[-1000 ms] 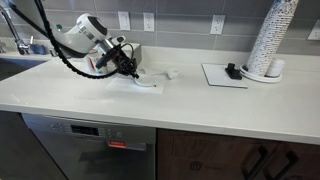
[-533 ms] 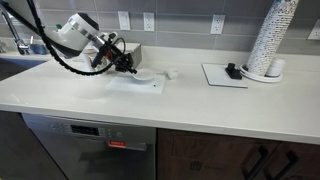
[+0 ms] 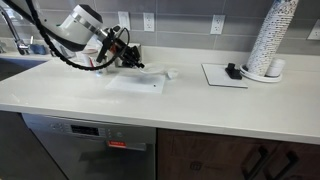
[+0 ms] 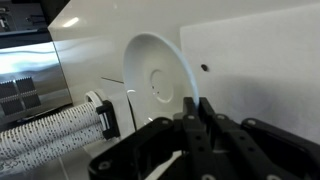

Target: Move the white plate to the right

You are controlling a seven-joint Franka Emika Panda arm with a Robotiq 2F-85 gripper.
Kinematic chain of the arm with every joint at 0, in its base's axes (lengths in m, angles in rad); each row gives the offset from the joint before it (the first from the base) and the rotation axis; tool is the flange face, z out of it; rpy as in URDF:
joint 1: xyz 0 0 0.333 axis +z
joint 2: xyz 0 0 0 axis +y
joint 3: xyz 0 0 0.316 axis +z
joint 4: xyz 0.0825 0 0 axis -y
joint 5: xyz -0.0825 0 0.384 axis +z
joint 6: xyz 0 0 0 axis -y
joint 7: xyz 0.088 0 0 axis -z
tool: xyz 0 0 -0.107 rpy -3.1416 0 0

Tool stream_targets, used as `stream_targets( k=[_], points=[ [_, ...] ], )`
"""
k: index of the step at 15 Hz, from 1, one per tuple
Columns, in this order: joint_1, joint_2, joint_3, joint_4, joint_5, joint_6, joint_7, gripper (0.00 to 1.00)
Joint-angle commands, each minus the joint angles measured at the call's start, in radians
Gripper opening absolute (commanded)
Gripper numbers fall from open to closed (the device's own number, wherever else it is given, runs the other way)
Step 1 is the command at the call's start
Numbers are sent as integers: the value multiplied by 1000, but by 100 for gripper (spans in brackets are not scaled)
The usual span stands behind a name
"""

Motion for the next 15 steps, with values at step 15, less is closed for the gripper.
stream_targets(
  k=[15],
  points=[
    [-135, -36, -23, 21, -4, 150, -120, 9]
  ],
)
